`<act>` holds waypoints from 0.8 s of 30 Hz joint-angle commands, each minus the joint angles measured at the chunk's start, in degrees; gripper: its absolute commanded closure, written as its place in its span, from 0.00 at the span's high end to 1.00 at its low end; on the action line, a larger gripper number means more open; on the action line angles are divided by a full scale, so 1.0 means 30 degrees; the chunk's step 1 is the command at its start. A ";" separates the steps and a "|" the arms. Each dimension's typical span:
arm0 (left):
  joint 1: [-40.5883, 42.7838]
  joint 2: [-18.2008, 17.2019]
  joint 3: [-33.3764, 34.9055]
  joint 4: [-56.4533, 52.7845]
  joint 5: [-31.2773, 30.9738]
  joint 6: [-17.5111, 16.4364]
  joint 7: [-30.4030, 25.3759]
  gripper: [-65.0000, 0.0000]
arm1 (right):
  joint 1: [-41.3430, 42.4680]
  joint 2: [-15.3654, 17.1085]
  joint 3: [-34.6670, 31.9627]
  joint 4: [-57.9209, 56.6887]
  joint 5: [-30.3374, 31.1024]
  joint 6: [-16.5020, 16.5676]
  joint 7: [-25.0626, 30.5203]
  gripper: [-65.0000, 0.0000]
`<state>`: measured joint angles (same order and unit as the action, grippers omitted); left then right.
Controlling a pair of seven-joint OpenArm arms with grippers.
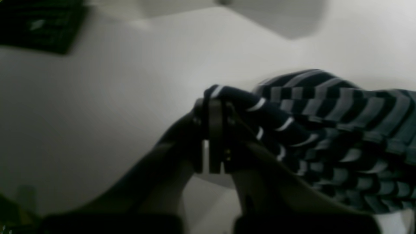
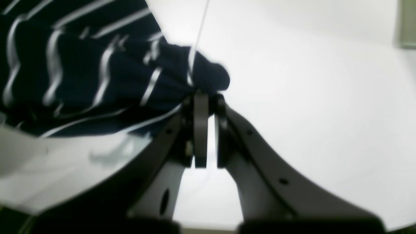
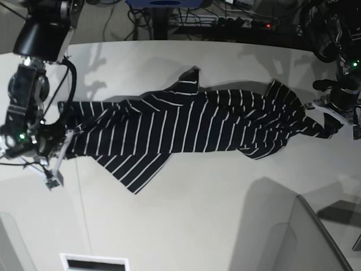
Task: Layout the t-shirt on the table in an organized manner, then fold the t-shirt properly
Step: 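Regrasp the shirt with the right gripper near the hem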
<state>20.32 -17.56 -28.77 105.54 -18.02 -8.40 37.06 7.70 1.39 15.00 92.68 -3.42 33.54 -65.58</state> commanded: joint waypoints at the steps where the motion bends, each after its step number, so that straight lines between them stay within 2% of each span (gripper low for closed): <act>1: -0.0223 -0.0285 -0.0093 0.0235 0.0073 0.0179 -0.0441 0.00 | 0.0934 0.0138 -0.0005 -0.0316 0.0071 0.0029 0.0747 0.00; 5: -0.0281 -0.0256 -0.0093 0.0118 0.0073 0.0179 -0.0441 0.00 | 0.2399 0.0167 -0.1002 -0.2924 -0.0047 0.0029 0.3150 0.00; 8: -0.0281 -0.0256 -0.0093 0.0118 0.0073 0.0179 -0.0441 0.00 | 0.3307 0.0578 -0.1676 -0.4565 -0.0047 0.0000 0.4264 0.00; 10: -0.0164 -0.0256 -0.0093 0.0118 0.0073 0.0179 -0.0441 0.00 | 0.3981 0.0666 -0.1998 -0.5767 -0.0047 -0.0059 0.4879 0.01; 14: 0.0217 -0.0256 -0.0064 0.0059 0.0073 0.0179 -0.0441 0.00 | 0.4802 0.0695 -0.2027 -0.7496 -0.0047 -0.0088 0.4996 0.04; 16: 0.0364 -0.0256 -0.0064 0.0030 0.0073 0.0179 -0.0441 0.00 | 0.4714 0.0724 -0.1998 -0.7525 -0.0047 -0.0088 0.4938 0.15; 19: 0.0627 -0.0256 -0.0064 0.0001 0.0073 0.0179 -0.0441 0.00 | 0.3923 0.0959 -0.1939 -0.5737 0.0041 -0.0088 0.4146 0.48; 21: 0.0686 -0.0256 -0.0064 0.0001 0.0073 0.0179 -0.0441 0.00 | 0.2604 0.0959 -0.1910 -0.2748 0.0071 -0.0088 0.3209 0.69; 22: 0.0686 -0.0256 -0.0064 0.0001 0.0073 0.0179 -0.0441 0.00 | 0.1783 0.0929 -0.1910 -0.1254 0.0071 -0.0088 0.2740 0.74; 24: 0.0891 -0.0256 -0.0064 0.0001 0.0073 0.0179 -0.0441 0.00 | 0.0025 0.0314 -0.1910 0.1706 0.0100 -0.0088 0.1509 0.75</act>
<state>22.92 -17.47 -28.56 104.64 -17.80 -8.16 36.64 7.40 3.18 9.61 97.03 -3.66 32.97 -61.65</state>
